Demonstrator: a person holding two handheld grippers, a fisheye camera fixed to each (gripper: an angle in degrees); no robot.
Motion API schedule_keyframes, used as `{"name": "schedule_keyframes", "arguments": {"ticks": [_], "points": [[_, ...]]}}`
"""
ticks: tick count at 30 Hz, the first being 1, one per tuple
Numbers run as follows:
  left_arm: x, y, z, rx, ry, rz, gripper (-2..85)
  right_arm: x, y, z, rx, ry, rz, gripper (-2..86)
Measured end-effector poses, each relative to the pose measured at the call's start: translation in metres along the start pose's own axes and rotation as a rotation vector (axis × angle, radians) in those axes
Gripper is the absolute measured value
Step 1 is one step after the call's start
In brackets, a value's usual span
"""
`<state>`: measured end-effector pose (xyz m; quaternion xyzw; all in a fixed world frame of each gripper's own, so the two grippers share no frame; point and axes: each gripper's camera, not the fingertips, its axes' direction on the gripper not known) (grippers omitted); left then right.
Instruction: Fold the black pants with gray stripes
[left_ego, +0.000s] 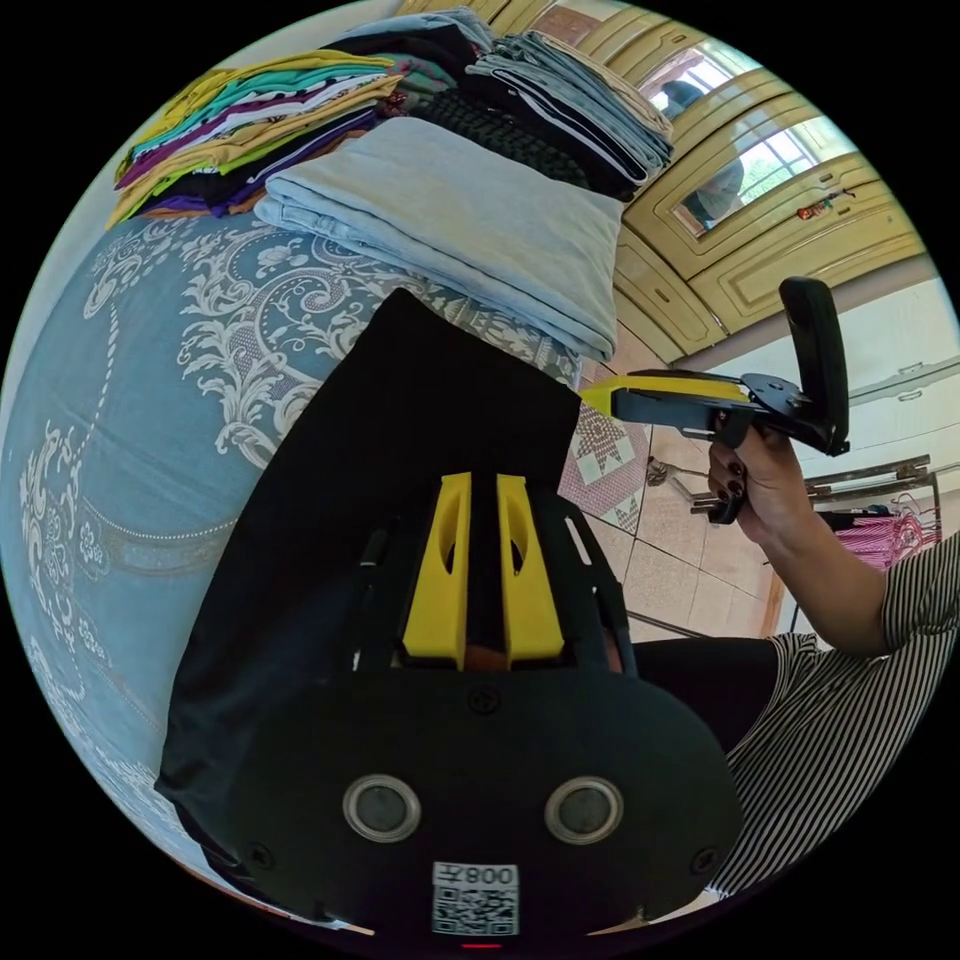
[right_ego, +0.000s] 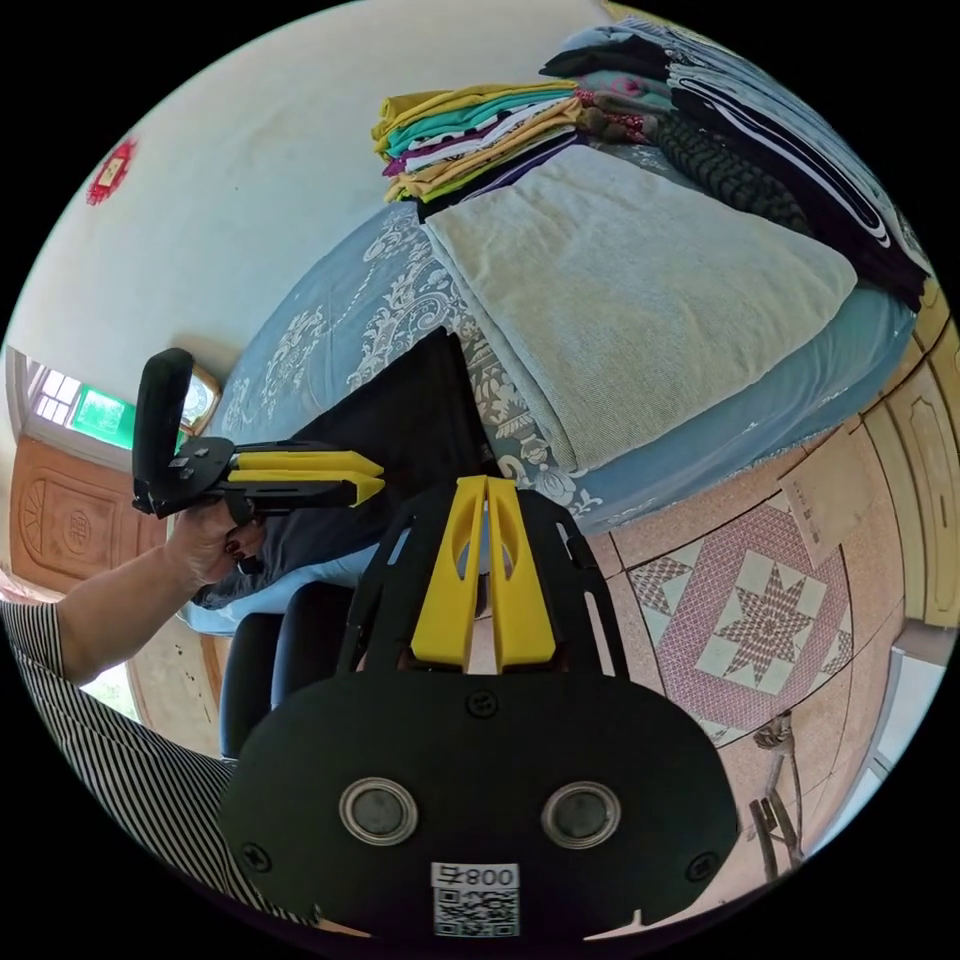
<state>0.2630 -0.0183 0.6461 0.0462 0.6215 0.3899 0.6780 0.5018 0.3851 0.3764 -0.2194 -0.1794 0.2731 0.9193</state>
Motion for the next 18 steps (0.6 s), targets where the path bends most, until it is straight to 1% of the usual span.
{"name": "schedule_keyframes", "arguments": {"ticks": [6,9,11,18], "points": [[-0.037,0.001,0.031,0.002,0.014,0.01,3.9,0.017,0.0,-0.008,0.024,-0.046,0.01,1.1],[-0.053,0.002,0.046,0.001,0.006,0.019,3.3,0.022,-0.002,-0.011,0.029,-0.017,0.009,2.9],[-0.067,0.003,0.058,0.0,0.005,0.017,3.0,0.026,-0.004,-0.014,0.033,-0.033,0.003,5.0],[-0.102,0.005,0.085,-0.003,0.007,0.02,2.7,0.032,-0.006,-0.026,0.048,-0.062,-0.03,6.5]]}}
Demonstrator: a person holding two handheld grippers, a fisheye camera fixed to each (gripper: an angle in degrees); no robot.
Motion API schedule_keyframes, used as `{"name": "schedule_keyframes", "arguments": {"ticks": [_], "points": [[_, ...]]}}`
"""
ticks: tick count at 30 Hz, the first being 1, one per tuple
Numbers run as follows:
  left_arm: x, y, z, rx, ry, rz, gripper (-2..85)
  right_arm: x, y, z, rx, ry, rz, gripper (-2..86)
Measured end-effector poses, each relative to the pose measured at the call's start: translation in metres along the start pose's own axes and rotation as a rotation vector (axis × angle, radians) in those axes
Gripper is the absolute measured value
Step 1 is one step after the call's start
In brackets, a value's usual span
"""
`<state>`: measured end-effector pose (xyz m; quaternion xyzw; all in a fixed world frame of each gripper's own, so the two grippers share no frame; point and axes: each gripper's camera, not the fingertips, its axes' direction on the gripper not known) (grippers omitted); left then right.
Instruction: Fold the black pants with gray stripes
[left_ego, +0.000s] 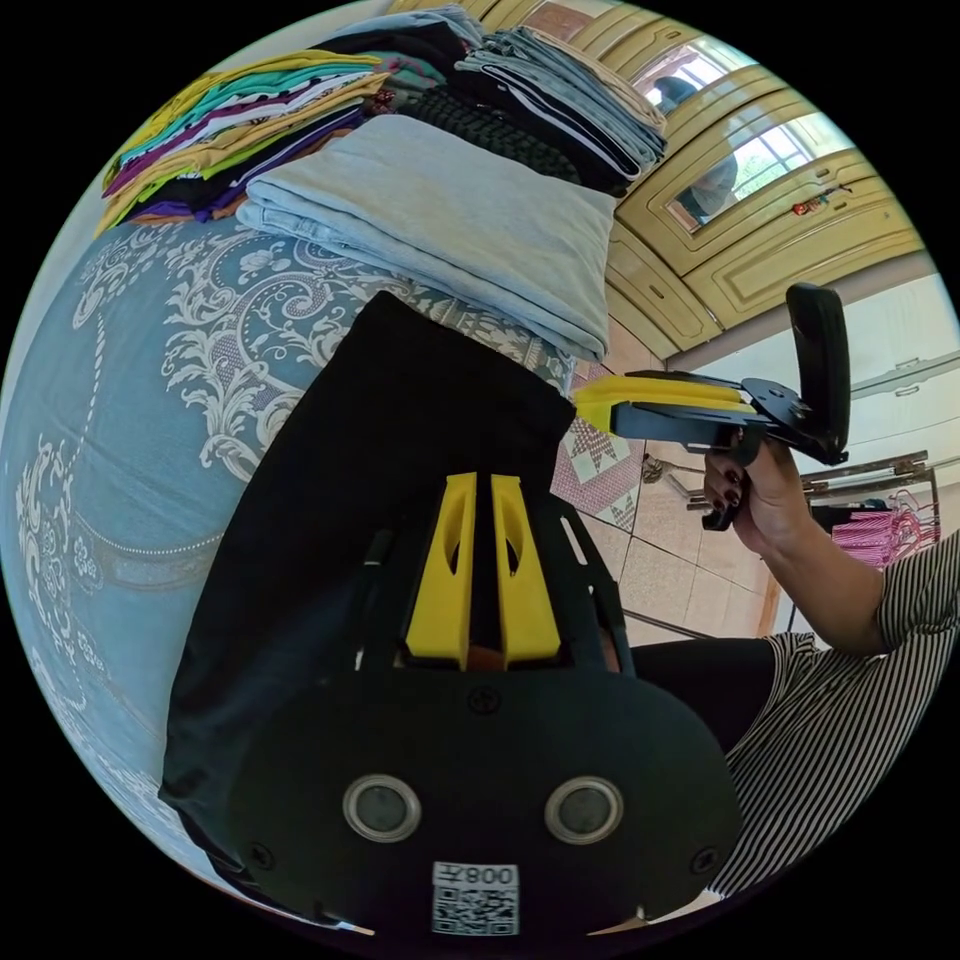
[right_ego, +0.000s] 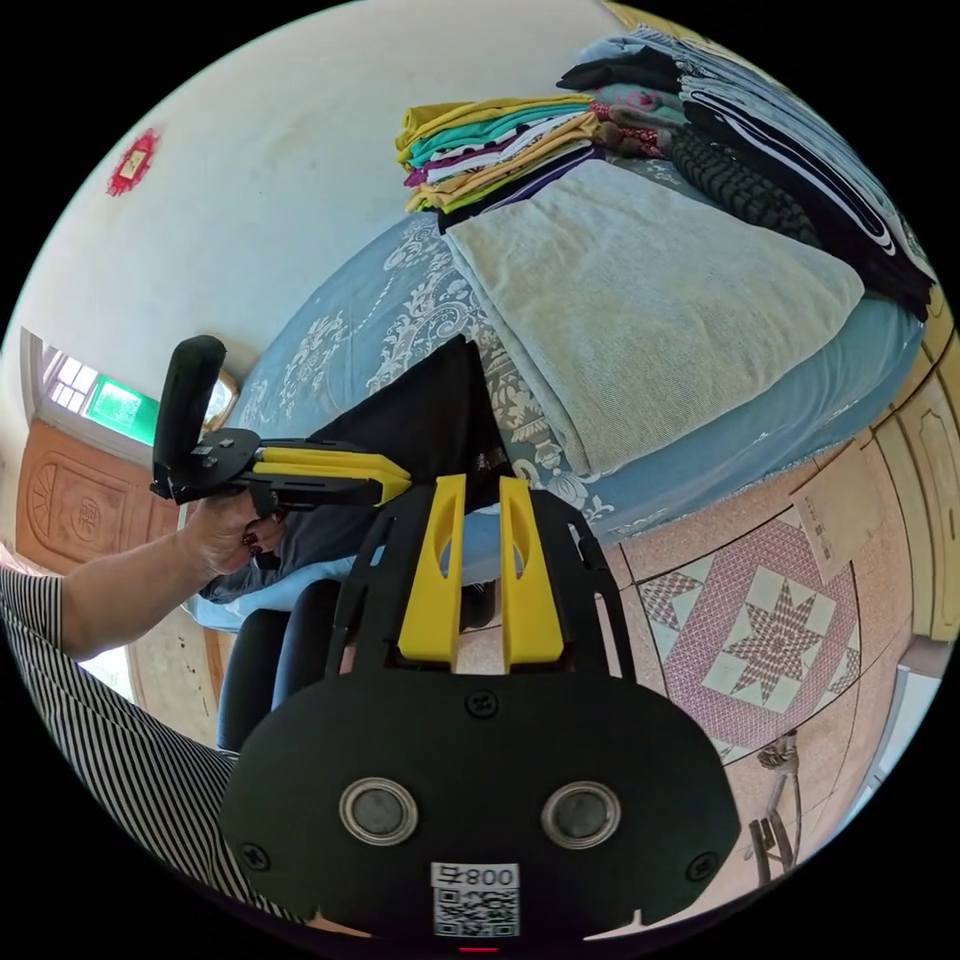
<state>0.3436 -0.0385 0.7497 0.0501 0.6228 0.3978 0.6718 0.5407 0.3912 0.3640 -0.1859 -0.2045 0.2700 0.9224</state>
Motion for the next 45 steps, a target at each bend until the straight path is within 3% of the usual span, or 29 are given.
{"name": "schedule_keyframes", "arguments": {"ticks": [16,32,45], "points": [[-0.062,-0.001,0.054,0.002,0.004,-0.005,2.7,0.034,-0.011,-0.013,0.018,-0.181,0.06,7.8],[-0.084,-0.02,0.089,0.018,0.02,0.001,2.2,0.035,-0.034,-0.013,-0.008,-0.148,0.073,2.1],[-0.085,-0.05,0.099,0.066,0.014,-0.011,2.7,0.043,-0.036,-0.006,-0.009,-0.155,0.124,3.8]]}}
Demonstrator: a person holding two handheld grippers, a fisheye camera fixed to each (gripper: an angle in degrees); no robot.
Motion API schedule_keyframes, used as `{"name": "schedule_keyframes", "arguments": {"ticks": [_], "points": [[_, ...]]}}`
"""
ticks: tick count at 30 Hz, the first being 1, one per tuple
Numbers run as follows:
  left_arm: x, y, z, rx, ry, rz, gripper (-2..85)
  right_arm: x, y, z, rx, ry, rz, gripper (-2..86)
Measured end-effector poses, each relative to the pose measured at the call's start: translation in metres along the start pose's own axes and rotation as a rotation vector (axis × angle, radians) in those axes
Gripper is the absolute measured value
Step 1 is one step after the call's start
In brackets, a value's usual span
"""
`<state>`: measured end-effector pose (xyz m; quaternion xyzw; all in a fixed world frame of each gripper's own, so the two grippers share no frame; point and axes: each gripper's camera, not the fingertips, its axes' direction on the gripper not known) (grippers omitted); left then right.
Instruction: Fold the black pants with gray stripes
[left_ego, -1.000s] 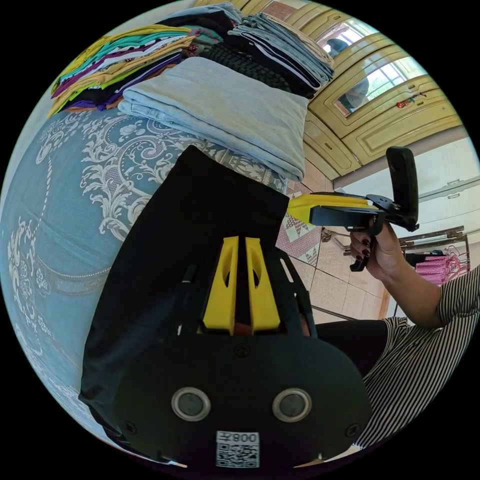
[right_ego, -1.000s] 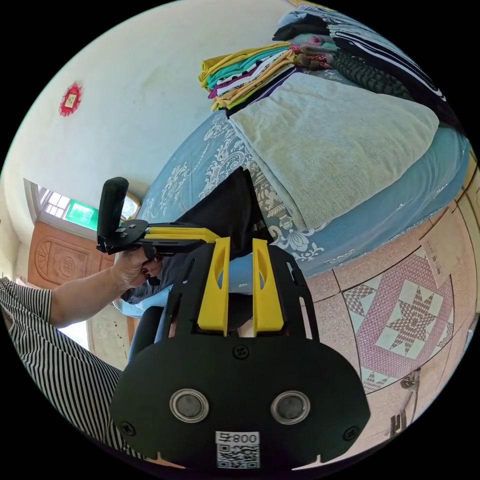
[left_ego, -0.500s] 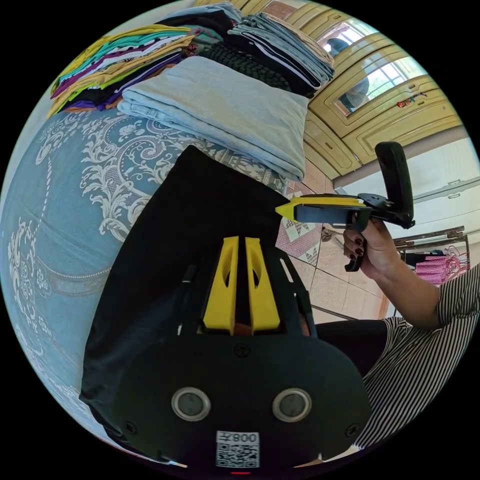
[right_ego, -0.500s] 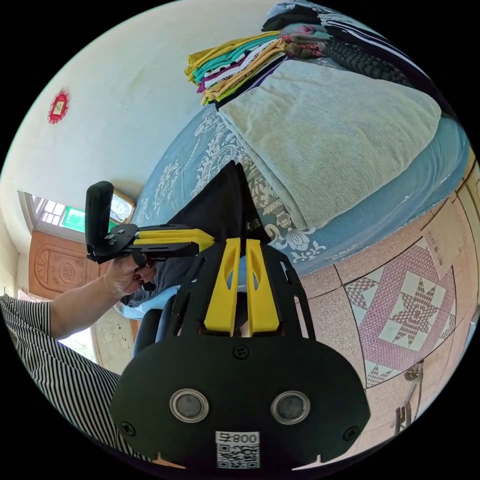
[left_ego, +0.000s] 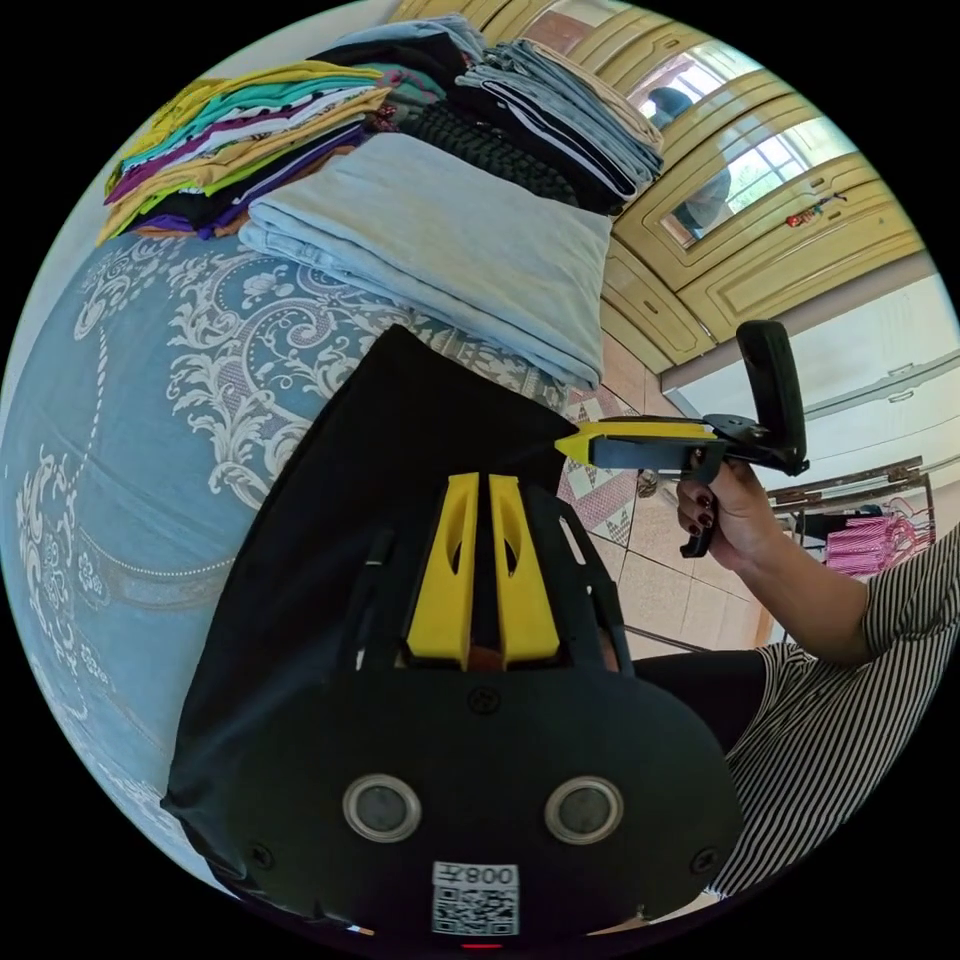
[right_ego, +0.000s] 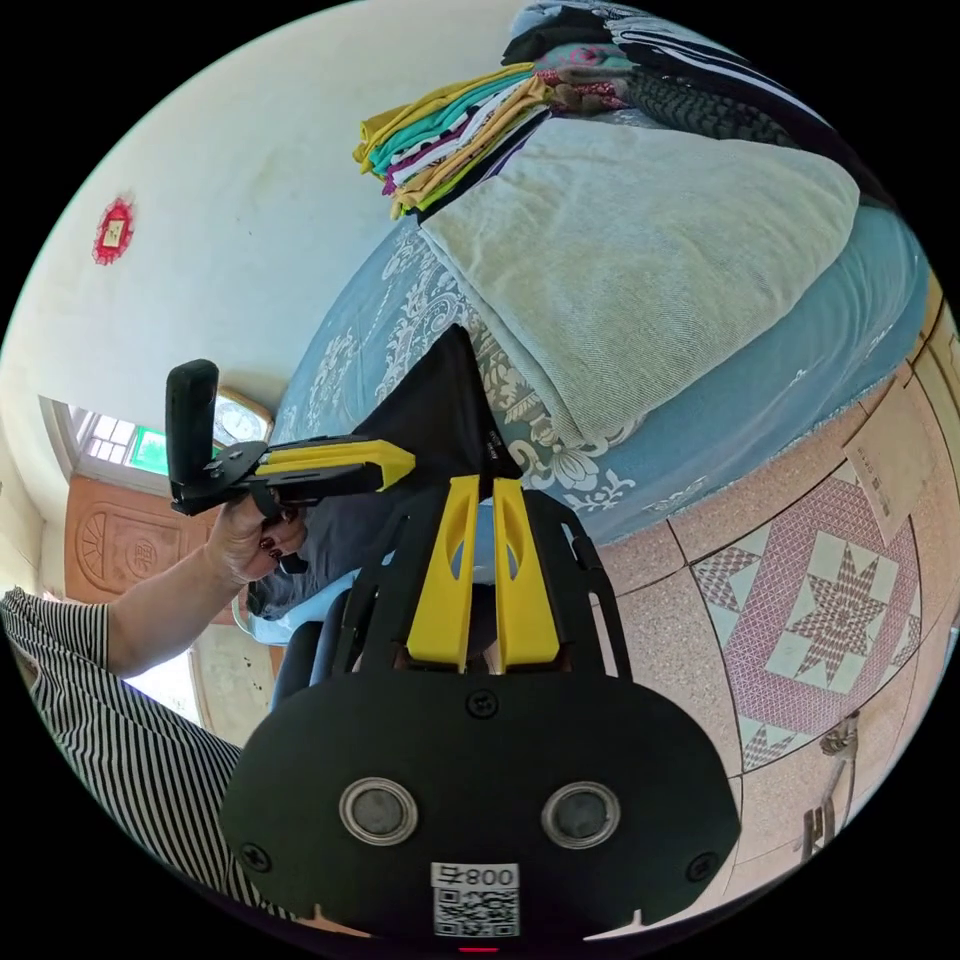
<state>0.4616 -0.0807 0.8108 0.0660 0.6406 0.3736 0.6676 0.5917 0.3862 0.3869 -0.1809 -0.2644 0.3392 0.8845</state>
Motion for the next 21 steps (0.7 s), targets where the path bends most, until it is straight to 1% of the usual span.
{"name": "schedule_keyframes", "arguments": {"ticks": [5,9,15,19,21], "points": [[-0.007,-0.027,-0.009,0.055,-0.055,-0.031,4.2,-0.002,0.0,-0.01,0.059,0.03,0.027,6.3],[-0.007,-0.052,-0.01,0.063,-0.079,-0.021,6.1,-0.004,-0.003,-0.003,0.041,0.035,0.031,7.5],[0.009,-0.099,0.007,-0.024,-0.132,0.062,7.3,-0.015,-0.005,0.012,0.016,0.057,0.041,7.8],[0.023,-0.125,0.028,-0.126,-0.141,0.079,7.2,-0.023,-0.003,0.017,0.009,0.074,0.036,7.8],[0.032,-0.13,0.026,-0.111,-0.145,0.094,6.8,-0.027,-0.003,0.019,0.006,0.074,0.035,7.7]]}}
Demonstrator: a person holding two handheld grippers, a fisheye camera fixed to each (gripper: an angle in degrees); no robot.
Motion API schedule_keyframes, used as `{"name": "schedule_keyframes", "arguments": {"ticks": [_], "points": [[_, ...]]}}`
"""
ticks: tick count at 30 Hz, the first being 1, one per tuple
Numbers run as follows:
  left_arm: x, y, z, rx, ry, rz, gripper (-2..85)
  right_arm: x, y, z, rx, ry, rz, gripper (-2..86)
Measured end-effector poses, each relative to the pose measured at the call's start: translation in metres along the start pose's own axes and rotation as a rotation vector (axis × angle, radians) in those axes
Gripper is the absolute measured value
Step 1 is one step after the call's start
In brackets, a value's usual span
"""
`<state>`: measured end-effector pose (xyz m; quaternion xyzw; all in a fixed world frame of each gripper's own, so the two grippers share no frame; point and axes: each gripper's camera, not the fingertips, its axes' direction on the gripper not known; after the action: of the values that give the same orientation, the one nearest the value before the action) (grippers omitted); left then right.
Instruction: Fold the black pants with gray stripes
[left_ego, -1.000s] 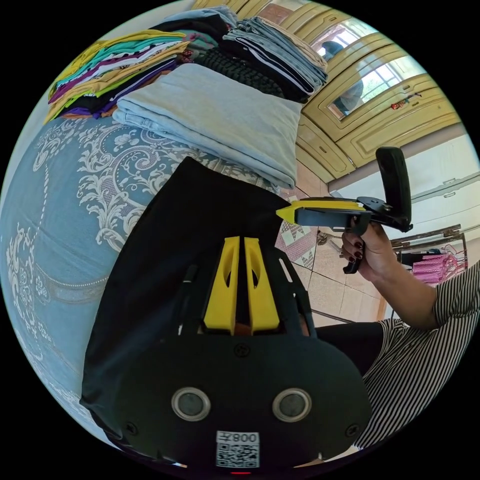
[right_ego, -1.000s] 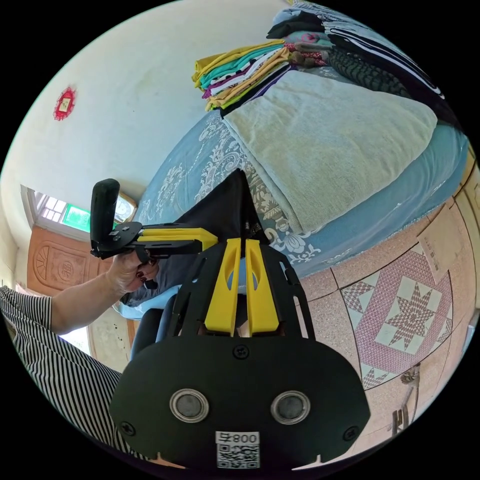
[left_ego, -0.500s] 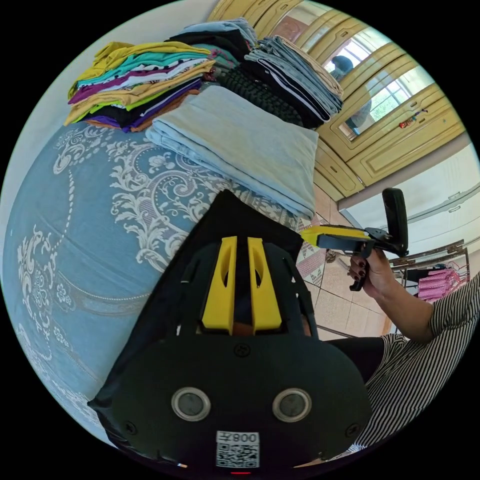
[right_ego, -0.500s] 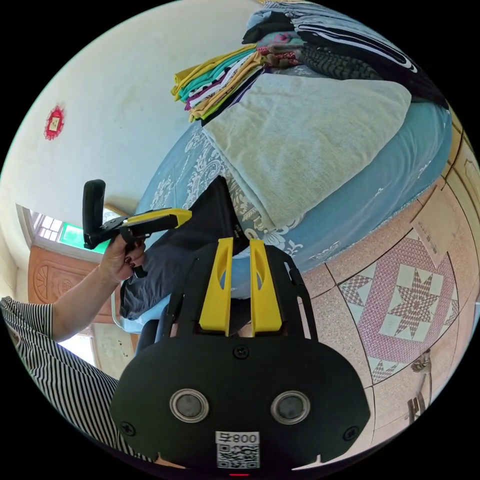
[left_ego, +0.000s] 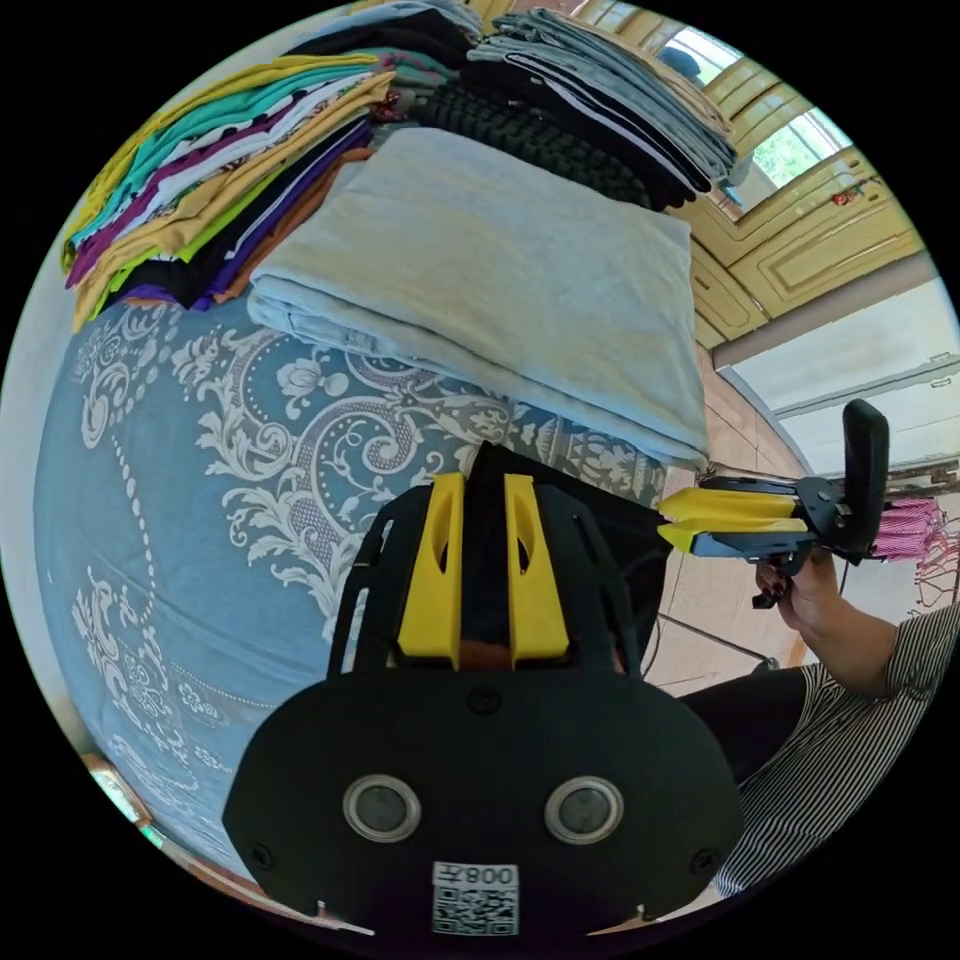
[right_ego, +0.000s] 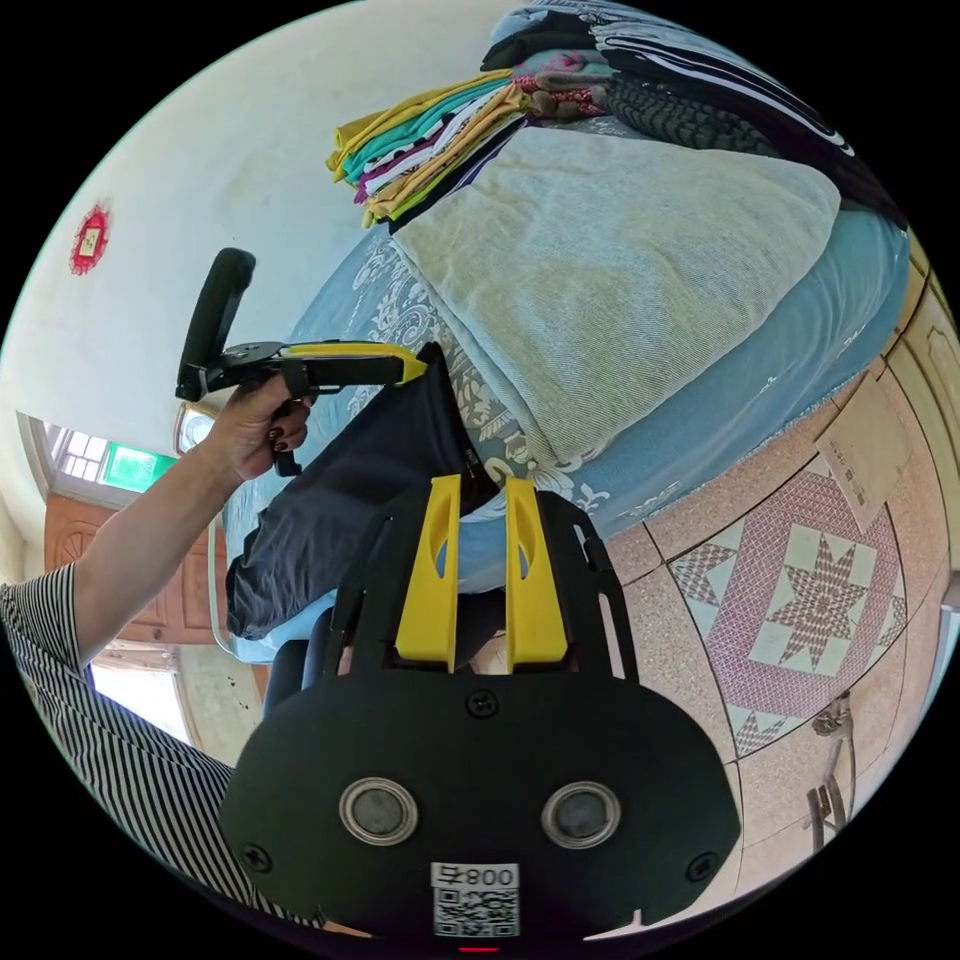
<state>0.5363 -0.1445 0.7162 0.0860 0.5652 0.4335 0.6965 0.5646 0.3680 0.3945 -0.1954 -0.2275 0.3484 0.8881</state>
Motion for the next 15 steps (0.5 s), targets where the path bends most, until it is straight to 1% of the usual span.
{"name": "schedule_keyframes", "arguments": {"ticks": [4,15], "points": [[0.015,-0.015,-0.008,-0.01,0.033,0.015,4.7,-0.011,0.004,0.006,0.001,0.036,-0.016,7.4],[0.064,-0.05,-0.051,-0.018,0.009,0.028,2.1,-0.023,0.018,0.019,-0.007,-0.018,-0.014,3.5]]}}
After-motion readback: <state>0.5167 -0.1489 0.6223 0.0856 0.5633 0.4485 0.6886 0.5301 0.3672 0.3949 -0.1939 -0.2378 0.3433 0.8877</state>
